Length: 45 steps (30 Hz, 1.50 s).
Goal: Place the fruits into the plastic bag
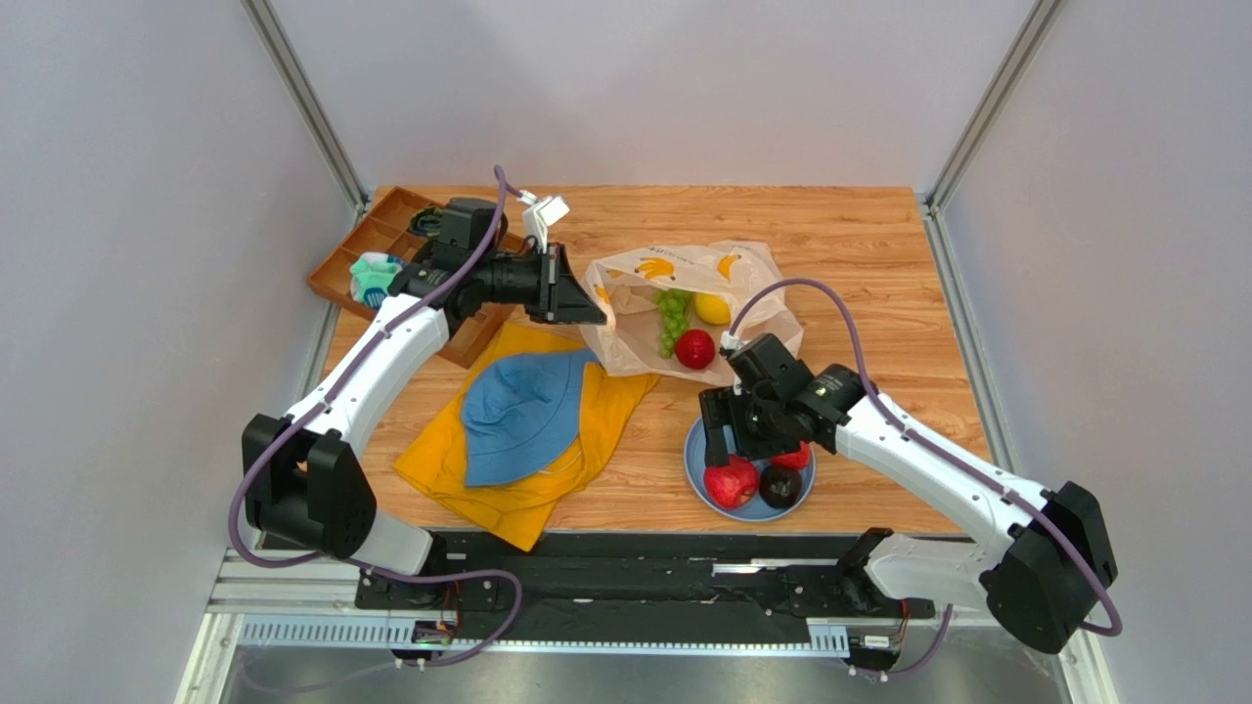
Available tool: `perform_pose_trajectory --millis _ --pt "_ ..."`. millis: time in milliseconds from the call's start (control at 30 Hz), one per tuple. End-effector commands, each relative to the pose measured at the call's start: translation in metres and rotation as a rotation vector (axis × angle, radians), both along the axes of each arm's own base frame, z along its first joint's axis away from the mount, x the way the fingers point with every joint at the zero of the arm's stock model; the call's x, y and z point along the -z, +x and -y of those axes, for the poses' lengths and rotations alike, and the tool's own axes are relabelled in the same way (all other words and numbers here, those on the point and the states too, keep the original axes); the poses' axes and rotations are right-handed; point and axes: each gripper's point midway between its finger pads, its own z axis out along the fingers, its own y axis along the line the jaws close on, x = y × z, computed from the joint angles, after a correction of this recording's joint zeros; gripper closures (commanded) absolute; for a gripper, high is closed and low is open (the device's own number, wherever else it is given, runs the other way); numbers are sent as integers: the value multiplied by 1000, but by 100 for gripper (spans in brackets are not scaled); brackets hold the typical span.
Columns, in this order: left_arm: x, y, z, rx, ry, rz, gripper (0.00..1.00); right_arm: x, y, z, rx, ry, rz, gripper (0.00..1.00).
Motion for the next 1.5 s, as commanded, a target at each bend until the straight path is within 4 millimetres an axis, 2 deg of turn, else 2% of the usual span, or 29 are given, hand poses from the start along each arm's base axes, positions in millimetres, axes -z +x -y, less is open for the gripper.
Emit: perform_pose_trajectory --millis 0,233,467,933,1033,1067,1167,1367,1467 --pt "-16 8 0 5 -13 66 100 13 -4 5 7 -75 -16 20" --pt "-16 8 0 4 -12 65 100 27 -7 11 -7 -179 -14 18" --pt "-16 8 0 4 -13 68 100 38 -13 9 -31 -206 -39 17" --pt "-17 8 0 5 -13 68 100 57 -12 -6 -60 -178 -60 19" --pt "-17 8 0 5 -13 68 100 60 -12 -9 -68 -177 -68 27" --pt "-17 8 0 5 -13 68 100 59 -12 -9 -70 -175 -67 36" --pt "-17 8 0 5 -13 68 100 57 -12 -12 -85 -171 -64 50" --pt "-16 8 0 4 -12 67 100 42 -14 -18 -151 -155 -35 64" --pt "-17 8 0 3 -12 73 100 22 -12 -22 -192 -125 13 67"
